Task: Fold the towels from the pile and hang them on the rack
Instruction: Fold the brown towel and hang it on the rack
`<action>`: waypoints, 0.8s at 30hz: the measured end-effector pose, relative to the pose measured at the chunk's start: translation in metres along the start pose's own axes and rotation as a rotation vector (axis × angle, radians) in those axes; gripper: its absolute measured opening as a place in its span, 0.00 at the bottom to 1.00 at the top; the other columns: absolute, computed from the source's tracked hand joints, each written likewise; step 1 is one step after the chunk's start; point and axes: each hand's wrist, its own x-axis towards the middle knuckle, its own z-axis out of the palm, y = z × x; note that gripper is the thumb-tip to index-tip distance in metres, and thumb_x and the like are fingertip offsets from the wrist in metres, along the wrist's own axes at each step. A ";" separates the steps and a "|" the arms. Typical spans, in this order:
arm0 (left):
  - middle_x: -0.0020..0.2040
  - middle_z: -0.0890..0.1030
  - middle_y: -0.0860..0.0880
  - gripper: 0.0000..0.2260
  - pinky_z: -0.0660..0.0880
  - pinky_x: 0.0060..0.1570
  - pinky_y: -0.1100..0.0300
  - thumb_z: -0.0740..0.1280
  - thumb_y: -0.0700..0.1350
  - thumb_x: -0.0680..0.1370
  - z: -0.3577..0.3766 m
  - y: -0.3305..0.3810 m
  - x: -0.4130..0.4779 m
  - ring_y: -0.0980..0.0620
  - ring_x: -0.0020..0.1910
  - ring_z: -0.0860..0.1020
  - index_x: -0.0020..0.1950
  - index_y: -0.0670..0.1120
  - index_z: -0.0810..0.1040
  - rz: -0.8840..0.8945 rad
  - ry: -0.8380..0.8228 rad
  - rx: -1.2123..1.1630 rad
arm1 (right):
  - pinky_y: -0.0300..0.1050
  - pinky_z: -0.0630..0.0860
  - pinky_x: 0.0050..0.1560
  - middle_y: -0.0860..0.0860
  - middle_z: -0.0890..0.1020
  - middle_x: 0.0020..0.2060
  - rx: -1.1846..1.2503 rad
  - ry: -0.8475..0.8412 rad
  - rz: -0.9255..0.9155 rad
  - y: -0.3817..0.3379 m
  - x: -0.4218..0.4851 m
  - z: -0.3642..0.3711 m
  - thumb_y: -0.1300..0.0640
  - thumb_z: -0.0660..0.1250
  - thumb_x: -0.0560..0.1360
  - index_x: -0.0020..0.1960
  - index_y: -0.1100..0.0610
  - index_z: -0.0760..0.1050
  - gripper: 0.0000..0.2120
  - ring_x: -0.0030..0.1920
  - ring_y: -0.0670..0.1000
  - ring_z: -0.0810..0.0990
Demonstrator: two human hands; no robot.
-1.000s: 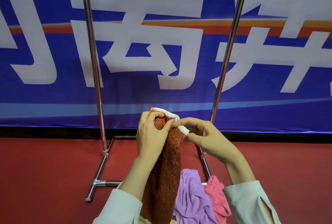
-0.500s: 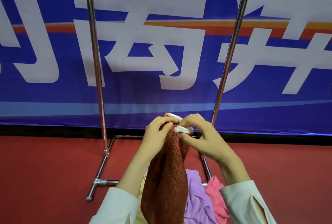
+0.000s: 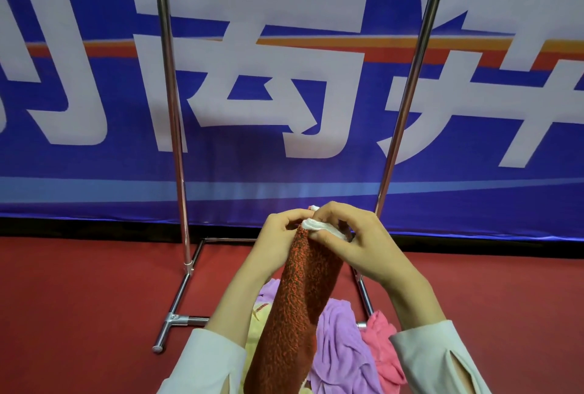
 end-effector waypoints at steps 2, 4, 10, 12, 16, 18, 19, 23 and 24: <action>0.43 0.85 0.51 0.11 0.74 0.43 0.68 0.66 0.31 0.75 0.001 0.000 0.000 0.60 0.42 0.81 0.48 0.45 0.83 0.018 0.015 -0.027 | 0.38 0.67 0.42 0.44 0.78 0.36 -0.105 0.049 0.021 0.008 0.000 0.000 0.50 0.70 0.72 0.46 0.50 0.77 0.05 0.38 0.44 0.73; 0.43 0.84 0.50 0.10 0.73 0.43 0.70 0.64 0.30 0.76 0.002 0.001 0.000 0.61 0.40 0.80 0.48 0.44 0.80 0.023 0.018 -0.059 | 0.42 0.65 0.41 0.43 0.74 0.35 -0.168 0.114 0.071 0.019 -0.002 -0.002 0.50 0.71 0.72 0.46 0.46 0.77 0.04 0.38 0.44 0.73; 0.38 0.81 0.45 0.07 0.69 0.32 0.65 0.61 0.34 0.80 0.009 0.000 0.001 0.52 0.33 0.73 0.47 0.45 0.66 -0.039 0.020 -0.170 | 0.50 0.72 0.42 0.43 0.70 0.38 -0.202 0.174 0.179 0.025 -0.003 0.001 0.52 0.74 0.71 0.46 0.46 0.79 0.06 0.41 0.51 0.74; 0.41 0.79 0.40 0.08 0.69 0.35 0.61 0.60 0.33 0.80 0.012 -0.001 0.002 0.49 0.37 0.71 0.48 0.45 0.65 -0.044 0.017 -0.181 | 0.49 0.73 0.42 0.44 0.71 0.39 -0.167 0.224 0.202 0.026 -0.003 0.001 0.53 0.75 0.71 0.46 0.48 0.80 0.06 0.41 0.47 0.75; 0.45 0.81 0.44 0.10 0.70 0.40 0.59 0.64 0.34 0.75 0.016 -0.001 0.001 0.50 0.38 0.73 0.49 0.47 0.66 -0.041 -0.004 -0.168 | 0.39 0.70 0.42 0.45 0.72 0.38 -0.135 0.270 0.253 0.023 -0.002 0.000 0.54 0.75 0.70 0.45 0.50 0.80 0.06 0.43 0.41 0.74; 0.47 0.82 0.48 0.15 0.75 0.47 0.61 0.69 0.37 0.71 0.018 -0.002 0.000 0.52 0.43 0.79 0.50 0.47 0.66 -0.009 -0.023 -0.093 | 0.34 0.68 0.40 0.45 0.72 0.38 -0.119 0.298 0.267 0.023 -0.001 0.000 0.55 0.76 0.70 0.44 0.50 0.80 0.06 0.42 0.39 0.74; 0.48 0.83 0.49 0.16 0.76 0.49 0.62 0.71 0.36 0.71 0.019 -0.004 -0.001 0.53 0.45 0.80 0.50 0.47 0.66 0.007 -0.019 -0.061 | 0.32 0.67 0.40 0.46 0.72 0.38 -0.106 0.322 0.263 0.022 -0.001 0.000 0.55 0.76 0.69 0.44 0.50 0.80 0.06 0.42 0.38 0.73; 0.50 0.83 0.44 0.14 0.77 0.52 0.59 0.68 0.31 0.74 0.019 -0.001 0.000 0.50 0.48 0.82 0.50 0.46 0.67 0.025 0.058 -0.170 | 0.29 0.68 0.49 0.45 0.73 0.48 0.024 0.446 0.278 0.019 0.001 0.004 0.56 0.78 0.67 0.56 0.49 0.74 0.21 0.50 0.39 0.73; 0.49 0.83 0.44 0.14 0.78 0.50 0.59 0.67 0.30 0.75 0.018 0.001 0.000 0.50 0.46 0.82 0.50 0.46 0.67 0.029 0.069 -0.234 | 0.30 0.68 0.51 0.44 0.74 0.51 0.104 0.446 0.343 0.019 0.001 0.003 0.54 0.78 0.67 0.60 0.49 0.72 0.24 0.53 0.40 0.73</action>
